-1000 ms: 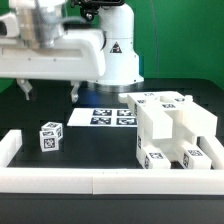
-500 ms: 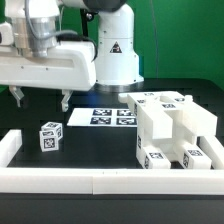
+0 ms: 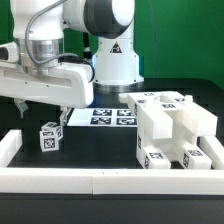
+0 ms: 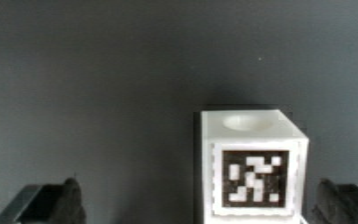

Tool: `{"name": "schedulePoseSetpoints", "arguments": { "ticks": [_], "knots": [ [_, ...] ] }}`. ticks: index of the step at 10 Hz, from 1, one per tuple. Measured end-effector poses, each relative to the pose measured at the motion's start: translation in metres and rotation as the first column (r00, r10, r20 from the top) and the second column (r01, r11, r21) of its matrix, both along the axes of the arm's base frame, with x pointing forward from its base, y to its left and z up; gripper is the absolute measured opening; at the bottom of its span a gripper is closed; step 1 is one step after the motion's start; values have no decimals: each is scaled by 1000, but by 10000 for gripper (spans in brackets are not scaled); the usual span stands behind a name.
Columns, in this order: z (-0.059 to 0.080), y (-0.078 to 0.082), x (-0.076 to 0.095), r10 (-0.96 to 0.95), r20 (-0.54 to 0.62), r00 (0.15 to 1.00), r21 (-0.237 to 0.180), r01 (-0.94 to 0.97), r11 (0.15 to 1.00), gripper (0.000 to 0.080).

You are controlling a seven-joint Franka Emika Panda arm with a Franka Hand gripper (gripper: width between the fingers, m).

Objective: Assemble chair

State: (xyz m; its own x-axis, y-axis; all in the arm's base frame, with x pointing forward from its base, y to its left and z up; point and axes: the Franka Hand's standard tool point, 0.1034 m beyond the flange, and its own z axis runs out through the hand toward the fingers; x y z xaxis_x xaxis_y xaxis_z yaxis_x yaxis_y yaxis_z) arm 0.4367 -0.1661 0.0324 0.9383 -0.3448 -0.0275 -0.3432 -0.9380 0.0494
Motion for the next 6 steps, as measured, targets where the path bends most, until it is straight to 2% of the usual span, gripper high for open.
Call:
{"name": "schedulePoseSetpoints", "arguments": {
  "ticks": [2, 6],
  "knots": [
    [-1, 2, 2, -1, 3, 1000, -3, 1, 1000, 649],
    [-18, 2, -6, 11, -21, 1000, -26, -12, 1000, 649]
  ]
}}
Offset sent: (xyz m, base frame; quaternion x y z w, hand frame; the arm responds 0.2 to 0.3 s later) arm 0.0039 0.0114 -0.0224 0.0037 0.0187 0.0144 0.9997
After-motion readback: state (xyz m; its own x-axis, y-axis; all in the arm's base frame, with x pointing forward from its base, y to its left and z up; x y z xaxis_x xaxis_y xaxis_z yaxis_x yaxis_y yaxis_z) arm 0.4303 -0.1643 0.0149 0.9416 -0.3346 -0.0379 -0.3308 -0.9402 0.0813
